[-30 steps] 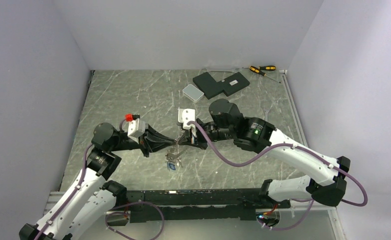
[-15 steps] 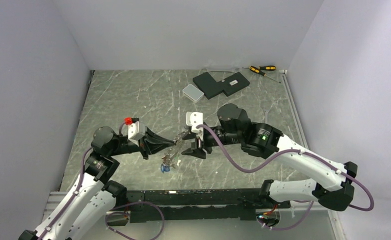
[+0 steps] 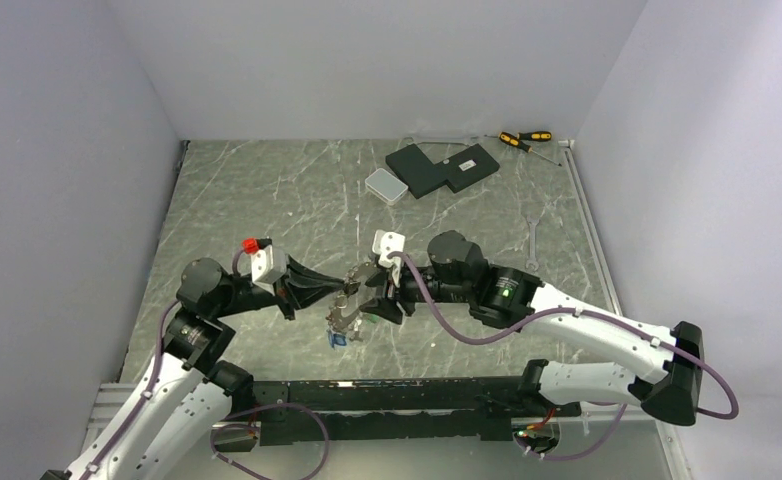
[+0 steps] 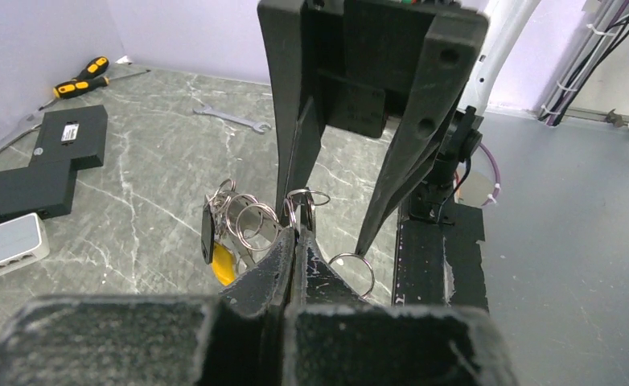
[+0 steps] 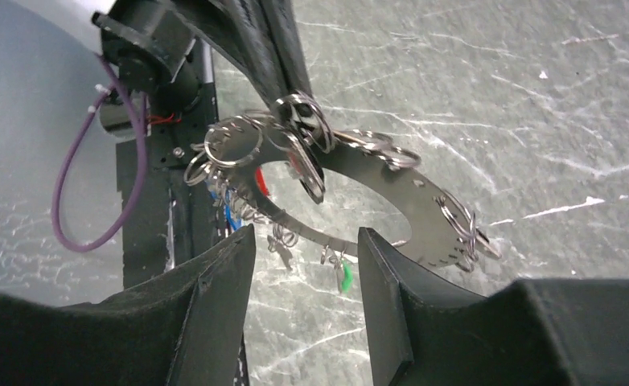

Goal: Put the keys on the keyring

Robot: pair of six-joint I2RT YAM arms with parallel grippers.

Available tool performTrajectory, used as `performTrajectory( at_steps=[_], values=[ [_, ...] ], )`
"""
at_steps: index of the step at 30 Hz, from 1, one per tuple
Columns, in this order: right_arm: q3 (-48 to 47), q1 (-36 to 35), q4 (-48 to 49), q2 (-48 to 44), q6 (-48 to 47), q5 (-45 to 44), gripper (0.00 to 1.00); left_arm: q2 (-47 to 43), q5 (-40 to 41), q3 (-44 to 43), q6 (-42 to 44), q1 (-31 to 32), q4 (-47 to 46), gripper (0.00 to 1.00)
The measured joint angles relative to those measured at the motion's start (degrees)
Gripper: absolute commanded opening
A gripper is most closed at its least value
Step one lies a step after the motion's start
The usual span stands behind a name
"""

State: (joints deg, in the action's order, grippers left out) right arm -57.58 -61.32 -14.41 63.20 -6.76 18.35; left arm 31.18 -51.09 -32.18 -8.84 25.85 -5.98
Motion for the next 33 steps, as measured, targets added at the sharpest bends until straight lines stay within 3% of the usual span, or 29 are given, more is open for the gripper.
performTrajectory(
  at_steps=[6, 13, 26, 29, 33],
  values=[
    [6.6, 0.0, 9.9, -1.7, 5.8, -2.8, 0.46, -0.9, 1.4, 0.0, 0.1, 0.0, 0.0, 0.00],
    [7.8, 0.0, 18.3, -1.7, 9.9, -2.6, 0.45, -1.1, 2.0, 0.0, 0.1, -0.1, 0.0, 0.00],
    [7.8, 0.1, 23.4, 2.1, 12.0, 0.2, 0.14, -1.9, 3.3, 0.0, 0.1, -0.2, 0.1, 0.00],
    [7.8, 0.1, 22.1, 2.4, 11.8, 0.1, 0.01, -2.2, 3.8, 0.0, 0.2, -0.2, 0.4, 0.00],
    [7.7, 0.1, 20.4, 2.2, 11.3, 0.0, 0.00, -2.6, 4.4, 0.0, 0.2, -0.2, 1.1, 0.00]
  ],
)
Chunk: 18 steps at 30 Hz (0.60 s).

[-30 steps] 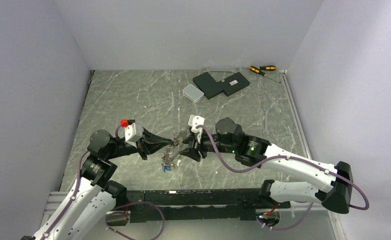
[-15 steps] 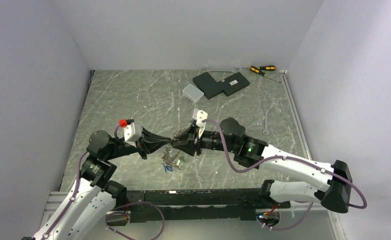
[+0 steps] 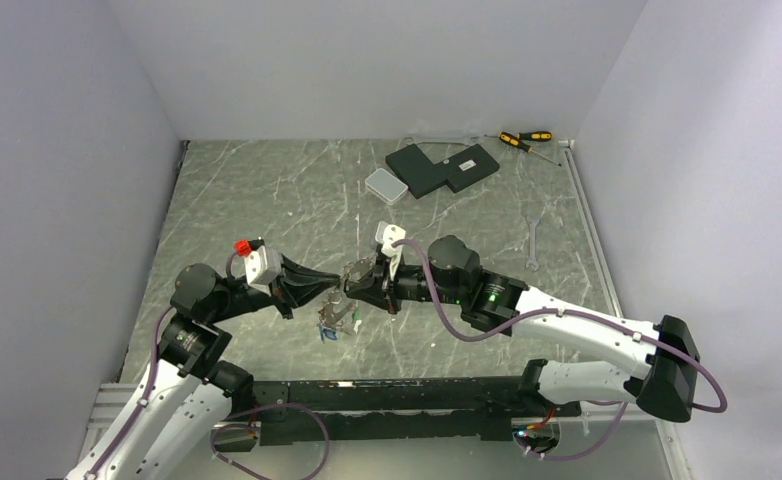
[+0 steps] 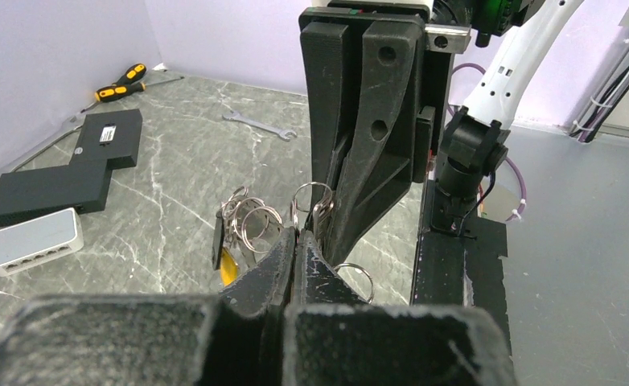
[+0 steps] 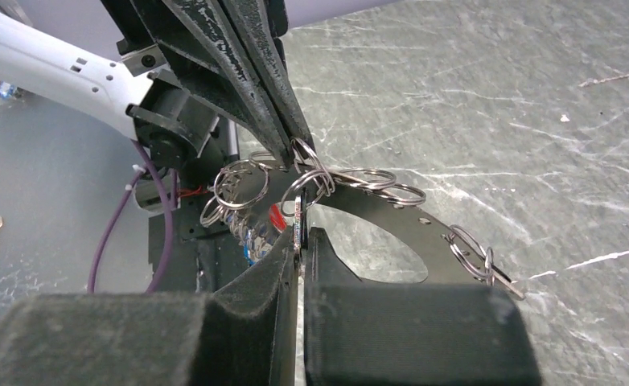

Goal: Put the keys on the keyring

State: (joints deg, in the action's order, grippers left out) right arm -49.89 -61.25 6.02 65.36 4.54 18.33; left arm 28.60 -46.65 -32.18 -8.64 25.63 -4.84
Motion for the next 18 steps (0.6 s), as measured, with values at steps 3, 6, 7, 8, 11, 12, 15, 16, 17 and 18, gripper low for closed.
performTrajectory(
  at_steps=[3, 6, 7, 8, 11, 12, 15, 16, 17, 18],
  values=[
    [0.0, 0.0, -1.0, -0.9, -0.5, 0.1, 0.00, 0.0, 0.0, 0.0, 0.0, 0.0, 0.0, 0.00],
    [-0.2, 0.0, -2.3, -1.9, -1.1, 0.8, 0.00, -0.3, 0.0, 0.0, 0.0, 0.0, 0.0, 0.00],
    [-0.4, 0.0, -2.9, -2.0, -1.4, 1.5, 0.00, -0.4, -0.2, 0.0, 0.0, 0.0, 0.0, 0.00],
    [-0.6, 0.0, -3.3, -2.0, -1.6, 2.0, 0.00, -0.5, -0.3, 0.0, 0.0, 0.0, 0.0, 0.00],
    [-1.7, 0.7, -5.4, -1.5, -2.0, 5.8, 0.00, -0.8, -1.4, 0.0, 0.0, 0.0, -0.4, 0.00],
    [-2.3, 1.2, -6.2, -1.1, -2.1, 7.8, 0.00, -0.8, -1.8, 0.0, 0.0, 0.0, -0.7, 0.00],
    [-3.4, 2.9, -7.9, 0.7, -2.1, 13.9, 0.00, -0.8, -3.1, 0.0, -0.1, -0.1, -1.4, 0.00],
    [-3.7, 3.9, -8.6, 1.3, -2.0, 16.4, 0.00, -1.0, -3.5, 0.1, -0.2, -0.1, -1.7, 0.00],
    [-3.8, 4.7, -9.0, 1.8, -2.0, 18.7, 0.00, -1.1, -3.9, 0.2, -0.4, -0.1, -1.9, 0.00],
    [-3.8, 5.4, -9.4, 2.2, -1.9, 20.2, 0.00, -1.3, -4.4, 0.3, -0.7, -0.1, -2.8, 0.00]
  ],
)
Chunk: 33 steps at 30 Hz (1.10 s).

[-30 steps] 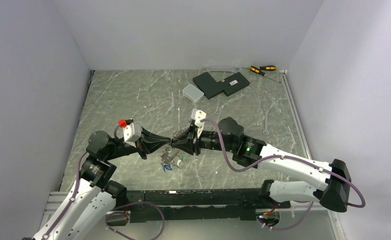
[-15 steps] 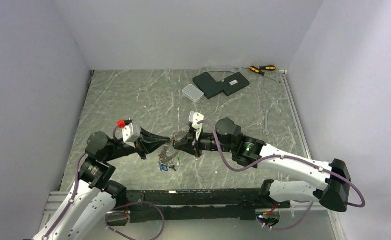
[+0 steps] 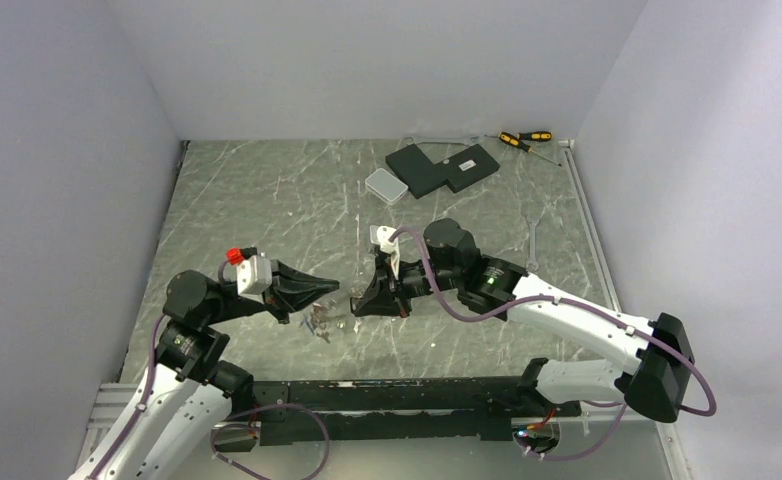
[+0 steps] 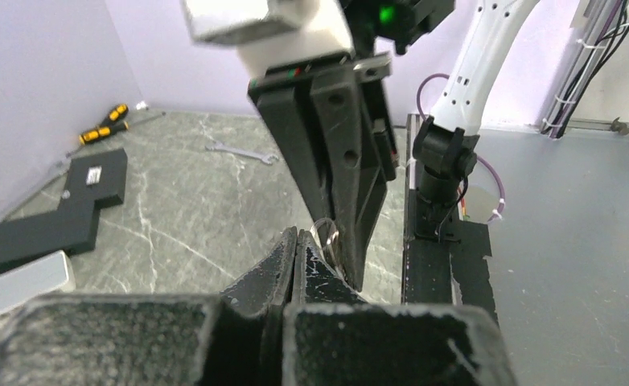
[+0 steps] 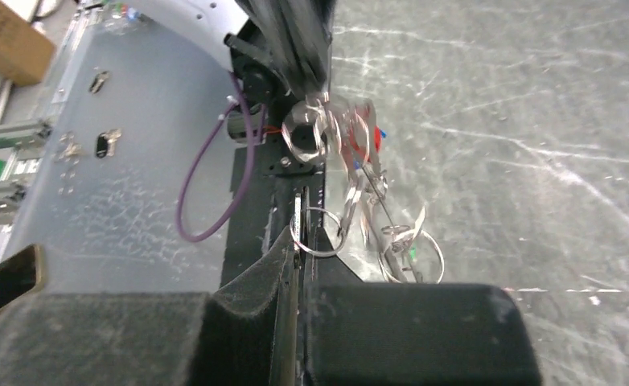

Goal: Put the keys on the keyring

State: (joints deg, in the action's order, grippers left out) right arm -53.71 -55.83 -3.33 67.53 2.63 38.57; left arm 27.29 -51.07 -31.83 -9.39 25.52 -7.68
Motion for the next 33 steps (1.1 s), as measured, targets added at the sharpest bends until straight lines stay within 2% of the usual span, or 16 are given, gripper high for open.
performTrajectory(
  at_steps=[7, 11, 14, 17, 19, 27, 33],
  values=[
    [-0.1, 3.6, -3.7, 2.6, 2.2, 8.5, 0.00, -0.9, -1.1, 0.2, -2.7, -0.1, -7.6, 0.00],
    [-1.5, 3.8, -4.4, 4.0, 3.0, 10.2, 0.00, -0.9, -1.1, 0.2, -2.7, -0.1, -8.0, 0.00],
    [-3.6, 3.9, -7.6, 4.3, 1.3, 12.5, 0.00, -0.8, -1.2, -0.3, -0.3, -0.1, -4.7, 0.28],
    [-8.2, 4.0, -15.4, 5.7, -4.3, 15.6, 0.00, 0.5, -2.0, -2.0, 3.0, -0.1, 0.2, 0.54],
    [-11.5, 4.0, -20.8, 7.0, -8.9, 17.4, 0.00, 1.8, -3.1, -2.6, 4.0, -0.1, 1.5, 0.59],
    [-20.7, 4.0, -43.0, 10.8, -26.8, 23.9, 0.00, 7.5, -9.8, -2.0, -0.5, 0.1, -2.4, 0.58],
    [-25.2, 4.0, -52.6, 13.0, -34.2, 26.1, 0.00, 10.1, -13.2, -1.9, -3.0, 2.9, -5.1, 0.62]
  ],
)
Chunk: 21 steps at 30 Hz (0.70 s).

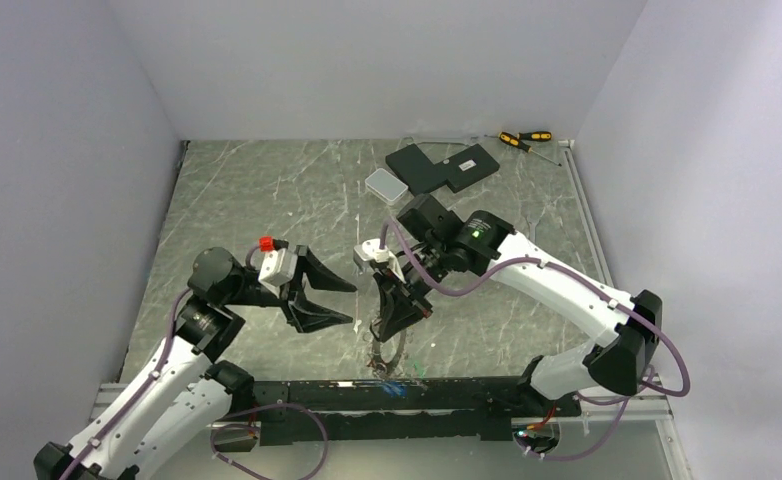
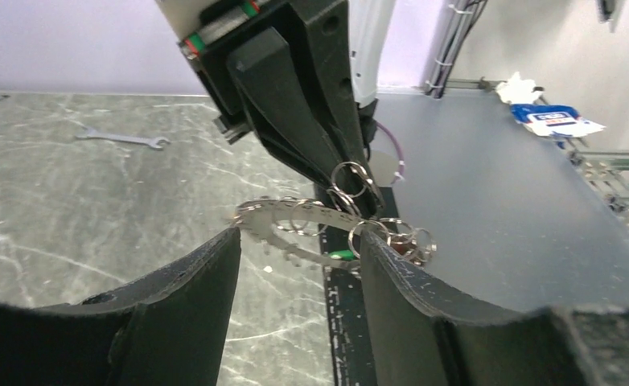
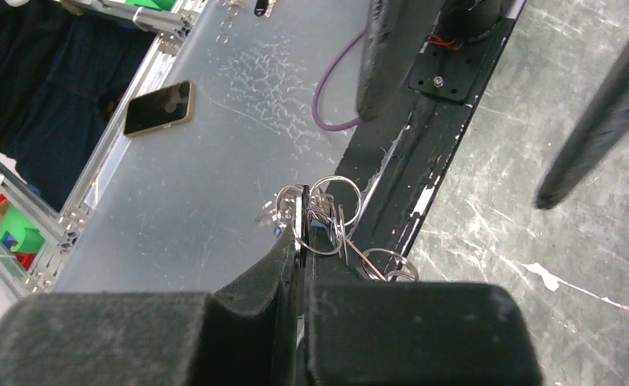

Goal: Put the keys on the keyring

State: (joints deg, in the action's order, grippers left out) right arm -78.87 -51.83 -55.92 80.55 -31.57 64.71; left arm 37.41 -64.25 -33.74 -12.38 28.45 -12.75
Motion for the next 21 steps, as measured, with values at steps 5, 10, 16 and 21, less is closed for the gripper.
performTrajectory(
  at_steps=[5, 10, 16, 21],
  values=[
    [-0.5, 0.2, 1.0, -0.2, 1.4, 0.2, 0.00, 0.6, 0.1, 0.0, -0.3, 3.4, 0.6, 0.69],
    [3.1, 2.5, 11.0, -4.5, 9.9, 0.7, 0.00, 0.7, 1.2, 0.0, -0.6, 5.3, 1.3, 0.90],
    [7.3, 7.8, 29.4, -10.8, 31.8, -3.7, 0.00, 0.5, 7.0, -0.1, 1.6, 6.4, 5.1, 0.99],
    [7.2, 10.8, 37.5, -11.5, 50.4, -13.7, 0.00, -0.4, 18.4, -0.8, 5.4, 6.5, 11.5, 0.97]
  ],
)
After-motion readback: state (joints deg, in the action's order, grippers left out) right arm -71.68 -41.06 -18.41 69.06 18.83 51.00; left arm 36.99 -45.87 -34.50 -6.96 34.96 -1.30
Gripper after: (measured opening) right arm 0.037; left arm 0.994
